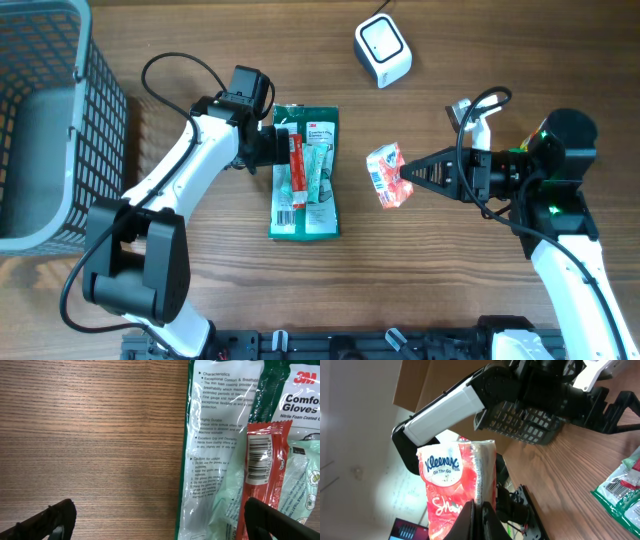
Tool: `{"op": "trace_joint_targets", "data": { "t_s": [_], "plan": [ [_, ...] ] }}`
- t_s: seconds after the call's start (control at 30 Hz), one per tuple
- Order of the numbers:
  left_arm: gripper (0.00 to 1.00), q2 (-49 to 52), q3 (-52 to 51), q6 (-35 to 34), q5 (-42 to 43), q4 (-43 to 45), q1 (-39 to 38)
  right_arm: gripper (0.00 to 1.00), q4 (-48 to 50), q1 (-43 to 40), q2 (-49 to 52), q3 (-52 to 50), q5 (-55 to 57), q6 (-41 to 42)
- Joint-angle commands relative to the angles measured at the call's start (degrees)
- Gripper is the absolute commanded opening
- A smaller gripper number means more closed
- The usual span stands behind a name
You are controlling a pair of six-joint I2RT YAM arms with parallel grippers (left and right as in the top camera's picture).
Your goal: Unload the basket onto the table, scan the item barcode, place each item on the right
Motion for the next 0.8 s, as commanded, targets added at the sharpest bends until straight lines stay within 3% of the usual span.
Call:
{"op": "trace_joint_targets", "data": {
  "t_s": [0.0,0.3,0.5,0.77],
  "plan": [
    [1.00,-0.94,-0.26,-0.09,-0.35,0.00,-0.15,0.04,-0.39,0.15,-0.39,-0.94,2.54,-1.22],
    [1.00,-0.94,-0.26,-0.09,-0.37,0.00,-0.15,0.04,-16.41,2.14,-0.31,-0.98,17.33,-13.70],
    [1.00,-0.94,-0.26,-0.09,-0.35,0.00,-0.15,0.04,-29.38,12.00,-0.28,-0.98,46.86,-22.91],
    [1.00,-0.94,-0.26,-0.09,-0.35,0.00,-0.15,0.04,-30.49,21.44,2.58,-0.98,64.17,-23.69]
  ]
}}
